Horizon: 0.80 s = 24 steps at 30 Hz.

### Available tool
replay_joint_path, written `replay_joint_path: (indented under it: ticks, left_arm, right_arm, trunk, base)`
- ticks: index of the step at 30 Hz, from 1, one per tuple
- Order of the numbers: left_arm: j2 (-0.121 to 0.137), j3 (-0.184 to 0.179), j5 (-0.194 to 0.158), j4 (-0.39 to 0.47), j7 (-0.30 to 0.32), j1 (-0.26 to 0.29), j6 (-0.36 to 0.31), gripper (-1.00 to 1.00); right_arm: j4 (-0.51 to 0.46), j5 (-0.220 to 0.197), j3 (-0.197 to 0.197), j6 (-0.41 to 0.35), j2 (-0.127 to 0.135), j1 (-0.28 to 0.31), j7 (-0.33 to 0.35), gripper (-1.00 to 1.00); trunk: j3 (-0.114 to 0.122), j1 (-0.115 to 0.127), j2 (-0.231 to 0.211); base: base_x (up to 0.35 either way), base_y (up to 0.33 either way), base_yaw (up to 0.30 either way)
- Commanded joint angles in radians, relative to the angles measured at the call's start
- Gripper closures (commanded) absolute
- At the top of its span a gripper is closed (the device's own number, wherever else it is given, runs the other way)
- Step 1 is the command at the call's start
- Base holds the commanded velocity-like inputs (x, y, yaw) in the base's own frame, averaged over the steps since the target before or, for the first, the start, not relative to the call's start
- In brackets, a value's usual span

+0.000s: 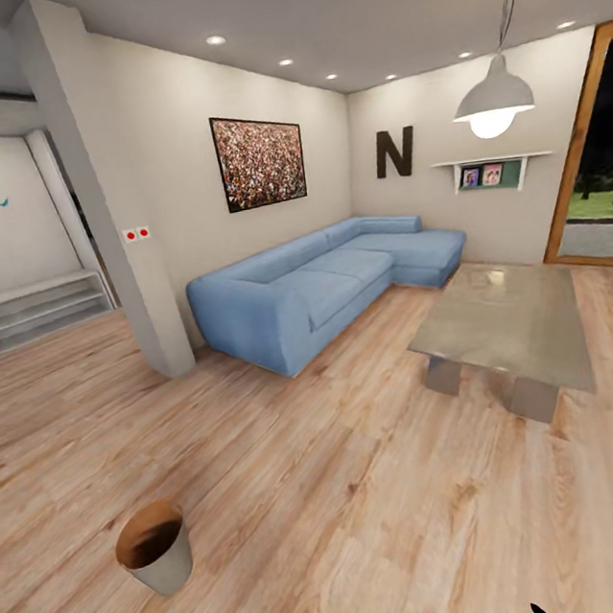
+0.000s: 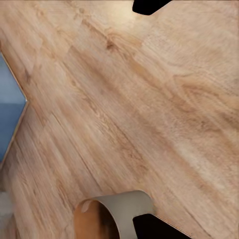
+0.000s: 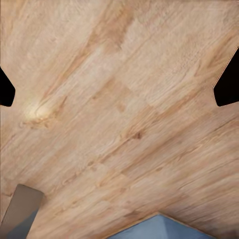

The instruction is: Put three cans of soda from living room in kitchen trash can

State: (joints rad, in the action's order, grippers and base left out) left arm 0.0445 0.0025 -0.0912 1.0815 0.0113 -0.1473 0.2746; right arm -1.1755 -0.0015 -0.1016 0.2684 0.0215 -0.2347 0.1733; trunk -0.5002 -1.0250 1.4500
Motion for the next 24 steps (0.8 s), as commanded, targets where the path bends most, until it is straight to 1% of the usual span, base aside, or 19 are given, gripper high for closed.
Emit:
replay_joint_path:
  ticks: [1,8,24]
  left_arm:
    - [0.000,0.000,0.000,0.000,0.000,0.000,0.000,-1.00]
    - [0.000,-0.002,-0.001,0.000,-0.001,0.000,0.001,-1.00]
    - [0.000,-0.003,-0.001,0.000,-0.002,0.000,0.001,-1.00]
  right_arm:
    - [0.002,0.000,0.000,0.000,0.000,0.000,0.000,-1.00]
    - [0.006,0.002,0.000,0.000,0.000,0.000,0.000,-1.00]
    - [0.013,0.005,0.005,0.000,-0.001,0.000,0.000,-1.00]
  trunk:
    - [0.000,0.000,0.000]
    - [0.000,0.000,0.000]
    - [-0.004,0.000,0.000]
  base:
    - [0.323,0.000,0.254]
    - [0.317,0.050,0.254]
    - [0.289,0.157,0.244]
